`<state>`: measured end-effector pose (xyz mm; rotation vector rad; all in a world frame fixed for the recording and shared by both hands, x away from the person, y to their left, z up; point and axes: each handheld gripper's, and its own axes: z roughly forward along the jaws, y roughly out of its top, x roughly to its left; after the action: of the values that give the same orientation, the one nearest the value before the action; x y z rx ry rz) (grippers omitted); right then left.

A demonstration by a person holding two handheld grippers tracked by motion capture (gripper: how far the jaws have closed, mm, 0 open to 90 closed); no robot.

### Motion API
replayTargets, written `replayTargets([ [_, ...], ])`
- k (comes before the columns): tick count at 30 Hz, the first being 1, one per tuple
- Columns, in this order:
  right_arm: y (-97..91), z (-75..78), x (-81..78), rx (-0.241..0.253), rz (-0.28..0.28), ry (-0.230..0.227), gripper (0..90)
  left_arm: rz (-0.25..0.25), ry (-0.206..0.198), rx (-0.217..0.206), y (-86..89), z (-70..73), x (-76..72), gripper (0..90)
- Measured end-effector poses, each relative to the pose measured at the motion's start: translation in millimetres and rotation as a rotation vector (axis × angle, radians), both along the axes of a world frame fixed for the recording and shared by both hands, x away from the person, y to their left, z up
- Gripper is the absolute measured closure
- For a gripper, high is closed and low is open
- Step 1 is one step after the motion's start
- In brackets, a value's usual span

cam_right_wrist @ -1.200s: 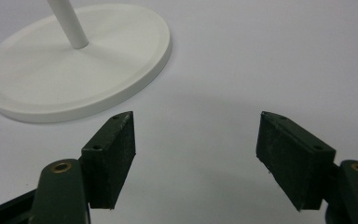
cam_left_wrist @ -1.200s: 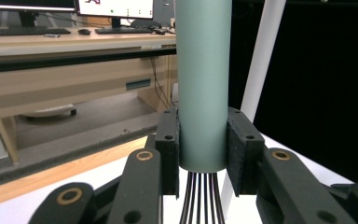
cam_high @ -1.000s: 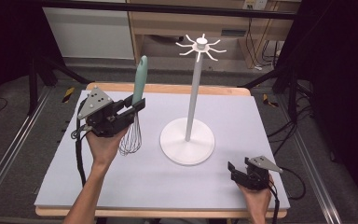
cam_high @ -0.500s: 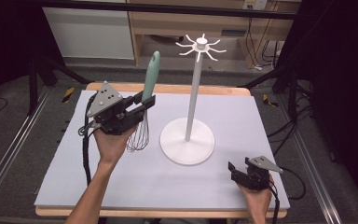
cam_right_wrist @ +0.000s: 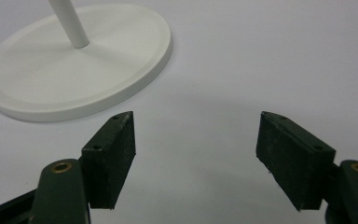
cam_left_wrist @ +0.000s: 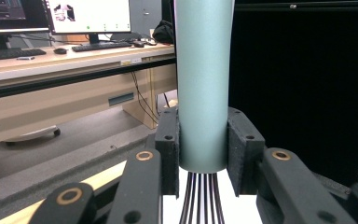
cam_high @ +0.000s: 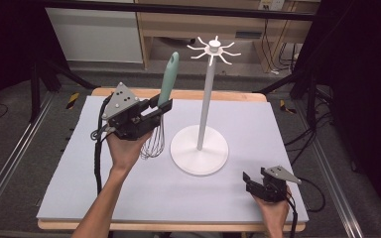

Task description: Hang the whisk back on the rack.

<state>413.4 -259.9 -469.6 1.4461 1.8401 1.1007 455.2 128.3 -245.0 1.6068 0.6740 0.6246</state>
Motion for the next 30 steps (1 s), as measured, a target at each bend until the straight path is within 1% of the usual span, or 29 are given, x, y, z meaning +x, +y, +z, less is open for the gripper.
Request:
replayTargets([
  [2,-0.1,0.0,0.2,0.001,0.001,0.003,28.5,-0.003,-0.003,0.008,-2.3,1.4,1.2,68.4],
  [7,-0.3,0.2,0.0,0.004,-0.001,0.002,28.4,-0.006,0.001,0.012,-8.0,3.4,3.7,68.4],
  [13,-0.2,0.1,0.0,0.003,0.0,0.004,28.4,-0.007,0.003,0.023,-13.0,2.5,5.9,68.4],
  [15,-0.1,0.0,0.1,0.003,-0.001,0.004,28.4,-0.011,0.007,0.02,-14.2,2.1,7.0,68.4],
  [22,-0.2,0.0,0.3,0.003,0.0,0.007,28.4,-0.011,0.012,0.025,-18.8,3.5,10.5,68.4],
  [25,-0.2,0.0,0.2,0.003,0.0,0.007,28.4,-0.007,0.011,0.037,-21.0,3.4,12.4,68.4],
  [30,-0.3,0.0,0.3,0.002,-0.002,0.005,28.4,-0.003,0.016,0.039,-23.6,3.1,15.6,68.4],
])
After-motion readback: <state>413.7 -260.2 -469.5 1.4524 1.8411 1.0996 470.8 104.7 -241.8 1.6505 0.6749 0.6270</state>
